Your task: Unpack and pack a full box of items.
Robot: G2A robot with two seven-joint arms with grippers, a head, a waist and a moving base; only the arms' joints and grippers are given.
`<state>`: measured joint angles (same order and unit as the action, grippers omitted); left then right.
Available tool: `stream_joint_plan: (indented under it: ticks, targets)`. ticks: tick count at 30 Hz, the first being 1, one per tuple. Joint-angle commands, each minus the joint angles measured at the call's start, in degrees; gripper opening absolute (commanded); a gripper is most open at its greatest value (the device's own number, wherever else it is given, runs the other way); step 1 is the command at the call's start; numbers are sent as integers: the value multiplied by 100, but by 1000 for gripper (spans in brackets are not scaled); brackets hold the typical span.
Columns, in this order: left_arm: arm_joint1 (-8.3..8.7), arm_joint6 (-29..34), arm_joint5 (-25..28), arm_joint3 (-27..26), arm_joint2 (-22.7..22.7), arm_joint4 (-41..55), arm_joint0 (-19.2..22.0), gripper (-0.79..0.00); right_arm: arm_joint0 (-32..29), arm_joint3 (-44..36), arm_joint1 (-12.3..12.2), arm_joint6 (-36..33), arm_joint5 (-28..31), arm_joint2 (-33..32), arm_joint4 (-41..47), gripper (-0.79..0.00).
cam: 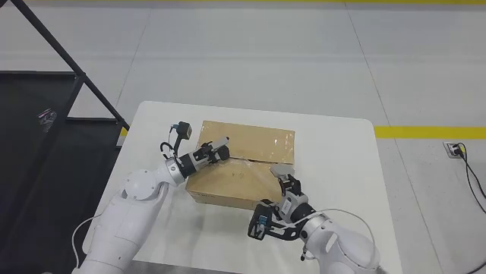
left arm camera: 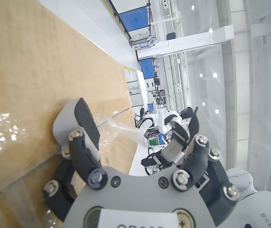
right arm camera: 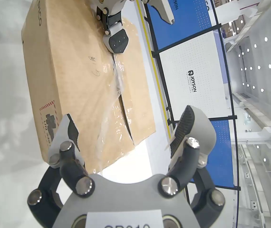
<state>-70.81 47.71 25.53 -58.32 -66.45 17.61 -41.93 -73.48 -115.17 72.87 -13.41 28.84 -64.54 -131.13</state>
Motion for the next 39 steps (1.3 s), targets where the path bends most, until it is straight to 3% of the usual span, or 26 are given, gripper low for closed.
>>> stream_joint_plan:
  ticks: [1, 6, 14, 21, 28, 39]
  targets:
    - [2, 5, 6, 14, -9, 3, 4, 0, 91, 93, 27, -239, 216, -36, 391, -785]
    - [2, -4, 21, 30, -17, 4, 11, 0, 330, 326, 121, -1005, 624, -148, 1644, -785]
    - [-7, 40, 43, 76, -1, 37, 41, 0, 586, 467, 204, -1783, 691, -345, 3201, -785]
    - [-10, 33, 64, 94, 3, 25, 46, 0, 791, 596, 217, -1729, 682, -417, 3821, -785]
    - [-9, 37, 100, 27, 6, 25, -10, 0, 1232, 1249, 223, -1328, 982, -577, 4804, -785]
    - [30, 73, 121, -533, -58, -37, -220, 0, 1332, 1673, 171, -1001, 977, -723, 5174, -785]
